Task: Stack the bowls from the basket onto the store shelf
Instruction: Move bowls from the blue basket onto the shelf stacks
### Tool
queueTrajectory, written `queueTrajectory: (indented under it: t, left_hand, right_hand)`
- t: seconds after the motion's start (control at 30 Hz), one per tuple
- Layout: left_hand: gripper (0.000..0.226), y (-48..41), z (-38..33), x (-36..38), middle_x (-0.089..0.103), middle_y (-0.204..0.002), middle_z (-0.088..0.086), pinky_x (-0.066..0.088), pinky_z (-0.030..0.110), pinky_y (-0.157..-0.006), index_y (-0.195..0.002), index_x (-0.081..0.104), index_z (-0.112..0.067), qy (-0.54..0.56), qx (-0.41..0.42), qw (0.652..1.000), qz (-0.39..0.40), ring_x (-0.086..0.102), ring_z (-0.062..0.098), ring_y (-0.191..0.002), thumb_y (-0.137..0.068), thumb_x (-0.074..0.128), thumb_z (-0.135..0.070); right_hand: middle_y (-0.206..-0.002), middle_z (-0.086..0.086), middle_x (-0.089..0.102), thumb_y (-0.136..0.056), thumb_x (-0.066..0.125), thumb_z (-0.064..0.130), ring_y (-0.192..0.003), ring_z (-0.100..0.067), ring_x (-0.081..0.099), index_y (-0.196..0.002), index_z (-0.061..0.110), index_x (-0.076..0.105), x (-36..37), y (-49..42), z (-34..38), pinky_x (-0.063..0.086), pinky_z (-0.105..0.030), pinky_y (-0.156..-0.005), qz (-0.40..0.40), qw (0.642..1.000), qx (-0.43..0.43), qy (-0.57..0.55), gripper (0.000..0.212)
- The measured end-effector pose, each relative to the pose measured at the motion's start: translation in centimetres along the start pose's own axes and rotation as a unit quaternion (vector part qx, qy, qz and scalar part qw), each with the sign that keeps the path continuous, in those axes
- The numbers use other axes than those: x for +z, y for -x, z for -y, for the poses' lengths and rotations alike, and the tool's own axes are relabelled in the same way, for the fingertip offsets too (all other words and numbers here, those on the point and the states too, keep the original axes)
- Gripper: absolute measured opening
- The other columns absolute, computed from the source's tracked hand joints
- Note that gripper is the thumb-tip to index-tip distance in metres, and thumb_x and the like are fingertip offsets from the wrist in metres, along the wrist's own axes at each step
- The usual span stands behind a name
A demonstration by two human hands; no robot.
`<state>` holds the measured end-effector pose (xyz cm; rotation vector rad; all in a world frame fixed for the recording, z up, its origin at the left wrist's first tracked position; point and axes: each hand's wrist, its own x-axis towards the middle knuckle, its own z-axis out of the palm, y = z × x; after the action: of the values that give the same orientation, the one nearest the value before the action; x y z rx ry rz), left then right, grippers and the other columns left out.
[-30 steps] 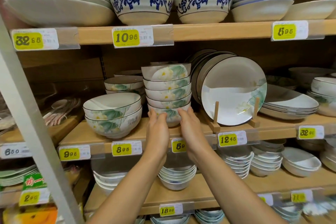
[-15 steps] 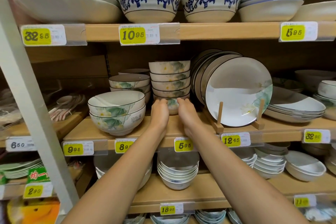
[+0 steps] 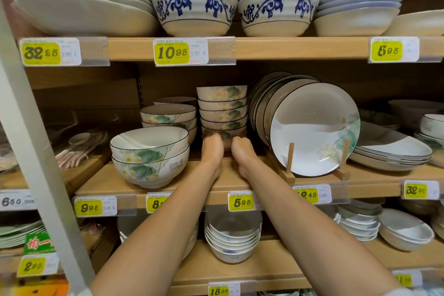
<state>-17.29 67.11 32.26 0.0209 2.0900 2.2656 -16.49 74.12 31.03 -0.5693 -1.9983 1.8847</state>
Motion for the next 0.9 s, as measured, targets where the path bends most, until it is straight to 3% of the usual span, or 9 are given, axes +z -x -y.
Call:
queueTrajectory:
  t: [0.17,0.33,0.47,0.57,0.63,0.67,0.73,0.8,0.9]
  left_hand:
    - [0.036,-0.7,-0.1,0.1,0.058,-0.126,0.023,0.043,0.039,-0.098,-0.123,0.055,0.001,0.008,0.004,1.000,0.008,0.054,0.026,-0.106,-0.097,0.036,-0.015]
    - [0.040,-0.8,0.2,0.7,0.054,-0.132,0.026,0.040,0.031,-0.077,-0.129,0.052,0.006,-0.011,0.015,1.000,0.017,0.054,0.027,-0.096,-0.098,0.040,-0.016]
    - [0.030,-1.2,0.1,0.6,0.059,-0.121,0.017,0.046,0.034,-0.092,-0.117,0.057,-0.002,-0.003,-0.016,1.000,-0.013,0.056,0.031,-0.110,-0.099,0.038,-0.017]
    - [0.023,-0.8,-0.1,0.1,0.060,-0.104,0.007,0.043,0.031,-0.087,-0.092,0.058,-0.018,0.077,-0.014,0.997,0.004,0.054,0.019,-0.092,-0.096,0.036,-0.018]
    - [0.022,-0.2,-0.2,-0.4,0.054,-0.096,-0.003,0.037,0.032,-0.089,-0.092,0.055,-0.026,0.125,-0.012,0.992,0.001,0.049,0.012,-0.084,-0.096,0.035,-0.018]
    - [0.024,0.3,-0.4,-0.9,0.053,-0.098,-0.005,0.036,0.033,-0.091,-0.101,0.057,-0.027,0.146,-0.010,0.989,-0.002,0.049,0.010,-0.086,-0.097,0.035,-0.019]
    - [0.029,1.4,-0.5,-1.7,0.053,-0.122,-0.002,0.034,0.036,-0.101,-0.119,0.056,-0.021,0.174,-0.015,0.985,0.009,0.050,0.016,-0.116,-0.097,0.036,-0.024]
    - [0.044,2.9,-0.5,-2.4,0.043,-0.146,0.006,0.029,0.043,-0.111,-0.139,0.046,-0.015,0.187,-0.032,0.982,0.018,0.035,0.025,-0.138,-0.098,0.037,-0.028]
    - [0.042,6.9,-0.5,-3.7,0.050,-0.142,0.011,0.035,0.042,-0.108,-0.130,0.056,-0.012,0.185,0.004,0.982,0.033,0.042,0.025,-0.135,-0.099,0.034,-0.029]
  right_hand:
    - [-0.111,-0.009,0.056,-0.096,0.035,0.016,-0.098,-0.023,0.051,-0.131,0.005,0.049,0.4,-0.8,0.2,0.037,-0.030,-0.079,-0.012,1.000,0.008,-0.009,0.039]
    - [-0.105,-0.013,0.062,-0.095,0.039,0.015,-0.090,-0.023,0.057,-0.117,0.006,0.058,0.9,-1.0,0.3,0.042,-0.029,-0.063,-0.027,0.999,0.017,-0.027,0.031]
    - [-0.116,-0.014,0.061,-0.094,0.037,0.015,-0.103,-0.028,0.058,-0.125,0.005,0.055,0.8,-0.9,0.3,0.049,-0.036,-0.086,-0.039,0.999,0.009,-0.030,0.037]
    - [-0.125,-0.011,0.057,-0.094,0.037,0.018,-0.111,-0.027,0.053,-0.132,0.006,0.049,0.2,0.0,0.3,0.045,-0.038,-0.096,-0.039,0.998,0.002,-0.058,0.042]
    - [-0.122,-0.006,0.052,-0.095,0.039,0.024,-0.112,-0.022,0.048,-0.134,0.007,0.046,-0.6,0.9,0.3,0.041,-0.038,-0.096,-0.048,0.996,-0.022,-0.071,0.043]
    - [-0.116,-0.002,0.051,-0.096,0.040,0.026,-0.110,-0.019,0.046,-0.131,0.010,0.049,-1.0,1.3,0.3,0.040,-0.040,-0.100,-0.044,0.995,-0.038,-0.082,0.040]
    - [-0.105,0.009,0.053,-0.098,0.041,0.029,-0.106,-0.013,0.049,-0.112,0.023,0.056,-1.8,3.0,0.5,0.041,-0.043,-0.106,-0.012,0.991,-0.066,-0.117,0.021]
    - [-0.106,0.014,0.056,-0.100,0.042,0.031,-0.110,-0.010,0.053,-0.115,0.030,0.058,-2.8,5.0,0.6,0.042,-0.041,-0.107,0.015,0.985,-0.102,-0.141,0.023]
    - [-0.119,0.014,0.060,-0.100,0.041,0.031,-0.117,-0.006,0.055,-0.109,0.038,0.060,-4.5,8.4,0.5,0.046,-0.036,-0.104,0.040,0.974,-0.151,-0.161,0.022]
